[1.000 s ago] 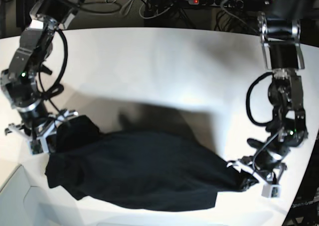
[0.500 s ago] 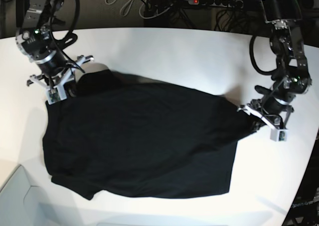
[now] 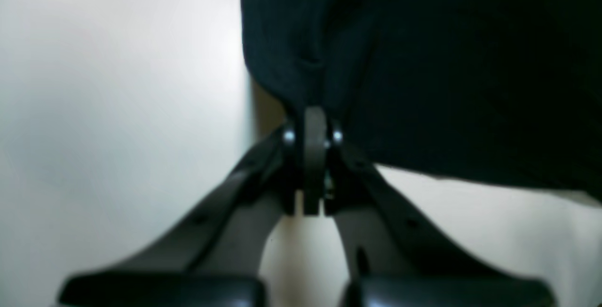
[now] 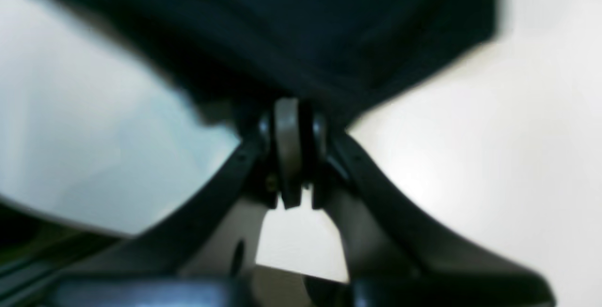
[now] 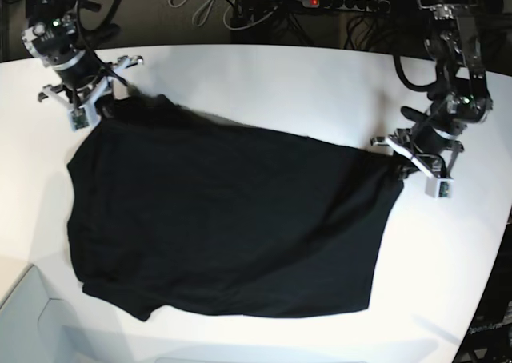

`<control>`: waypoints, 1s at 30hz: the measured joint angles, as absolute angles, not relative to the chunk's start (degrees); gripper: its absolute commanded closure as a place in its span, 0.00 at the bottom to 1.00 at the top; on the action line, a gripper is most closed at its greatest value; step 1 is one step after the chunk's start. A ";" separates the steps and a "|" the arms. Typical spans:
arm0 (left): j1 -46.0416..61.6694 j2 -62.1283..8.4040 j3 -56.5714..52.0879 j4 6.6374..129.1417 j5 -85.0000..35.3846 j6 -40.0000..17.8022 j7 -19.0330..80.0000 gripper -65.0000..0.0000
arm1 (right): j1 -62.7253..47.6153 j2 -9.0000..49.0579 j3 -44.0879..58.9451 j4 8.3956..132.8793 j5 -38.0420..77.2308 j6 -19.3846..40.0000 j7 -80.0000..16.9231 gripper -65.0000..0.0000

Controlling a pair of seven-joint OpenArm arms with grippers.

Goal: Layout the t-shirt on the table in an organized manner, then fold the t-shirt properly
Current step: 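Lower the shirt flat onto the table with both grippers, then release the shirt and move both grippers to its shoulder edges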

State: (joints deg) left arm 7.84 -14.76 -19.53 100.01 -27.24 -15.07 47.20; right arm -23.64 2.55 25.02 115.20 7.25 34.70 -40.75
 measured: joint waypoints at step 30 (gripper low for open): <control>17.76 -13.08 -24.32 104.33 -26.96 -15.09 47.59 0.41 | -25.78 0.12 26.85 115.24 6.83 34.63 -40.53 0.44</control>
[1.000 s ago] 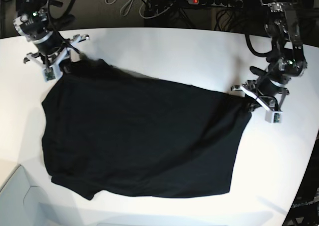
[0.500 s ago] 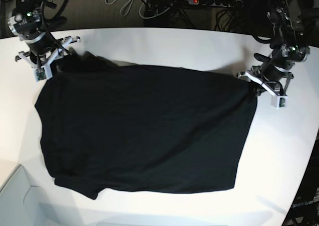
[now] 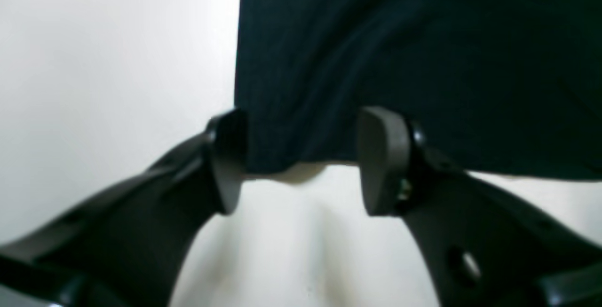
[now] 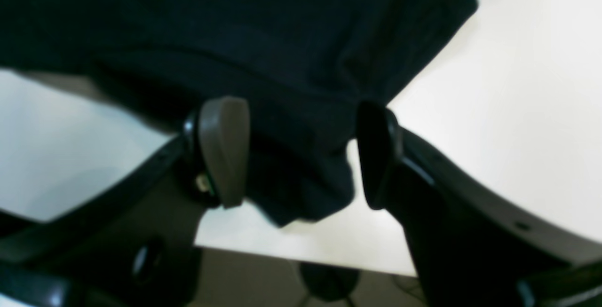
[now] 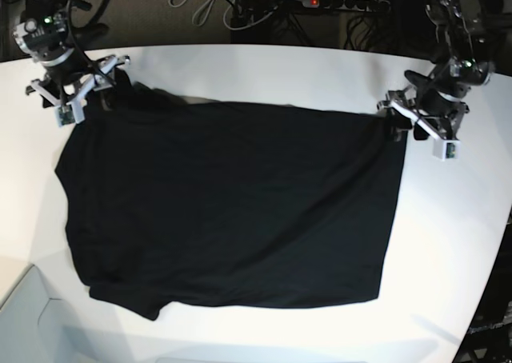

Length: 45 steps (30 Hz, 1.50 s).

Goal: Layout the t-shirt on the table in an organized manner, then fold the t-shirt properly
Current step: 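Release the shirt and move both grippers to its shoulder edges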

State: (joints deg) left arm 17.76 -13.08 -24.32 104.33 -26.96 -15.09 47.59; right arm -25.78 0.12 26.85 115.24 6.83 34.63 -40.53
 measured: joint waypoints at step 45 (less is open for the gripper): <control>11.70 -11.25 -30.52 102.48 -26.81 -15.00 47.35 0.41 | -22.20 0.01 15.90 103.09 6.46 34.68 -40.69 0.56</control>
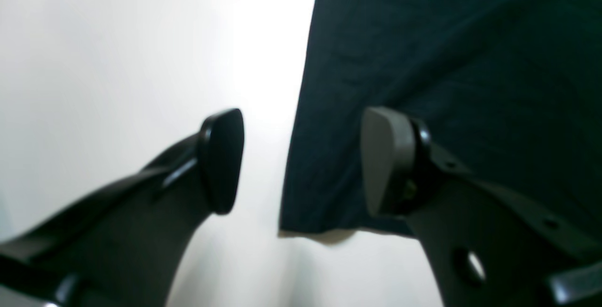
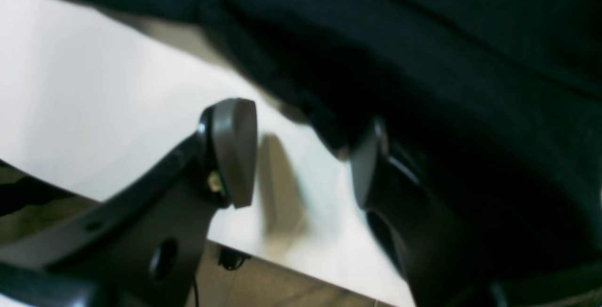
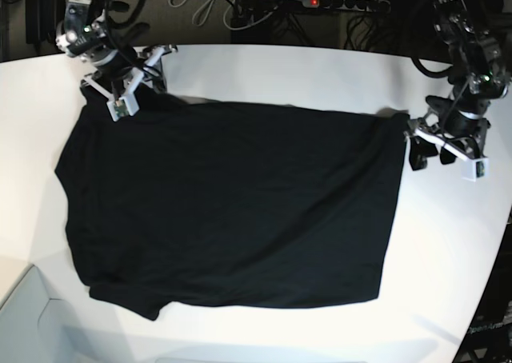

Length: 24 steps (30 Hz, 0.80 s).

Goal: Layout the t-shirt on the table in an organized manner, then fold the t-shirt properly
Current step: 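Release the shirt and move both grippers to its shoulder edges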

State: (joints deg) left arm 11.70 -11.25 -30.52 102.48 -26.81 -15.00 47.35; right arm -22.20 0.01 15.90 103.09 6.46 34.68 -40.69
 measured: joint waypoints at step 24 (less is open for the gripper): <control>11.75 -11.27 -30.55 102.48 -26.76 -15.00 47.35 0.41 | -20.71 0.93 15.57 100.18 6.87 34.50 -39.75 1.00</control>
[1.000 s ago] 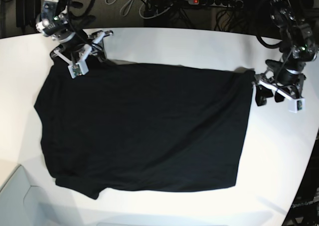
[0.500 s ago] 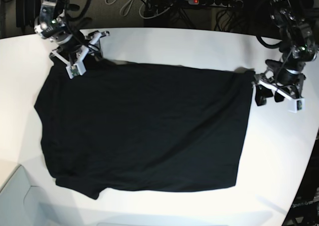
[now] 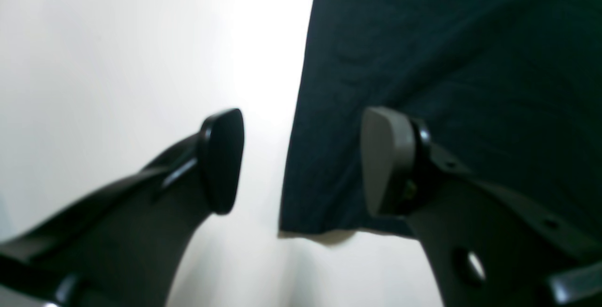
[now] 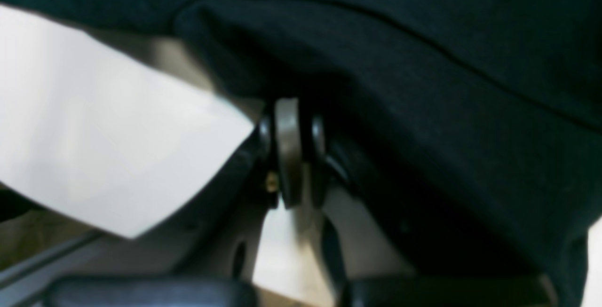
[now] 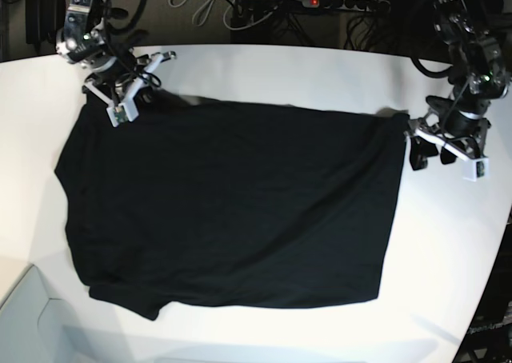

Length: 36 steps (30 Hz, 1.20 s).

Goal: Layout the t-shirt on the table in an organized manner, then fold the t-shirt properly
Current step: 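Release the shirt and move both grippers to its shoulder edges, then grasp the shirt shoulder edges with both grippers and pull apart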

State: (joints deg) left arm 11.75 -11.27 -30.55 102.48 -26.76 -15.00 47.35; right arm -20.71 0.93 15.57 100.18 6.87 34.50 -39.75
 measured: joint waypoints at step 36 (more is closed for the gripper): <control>8.54 -11.46 -30.65 102.74 -26.83 -15.00 47.57 0.40 | -33.95 6.48 4.43 113.14 6.44 34.50 -40.66 0.80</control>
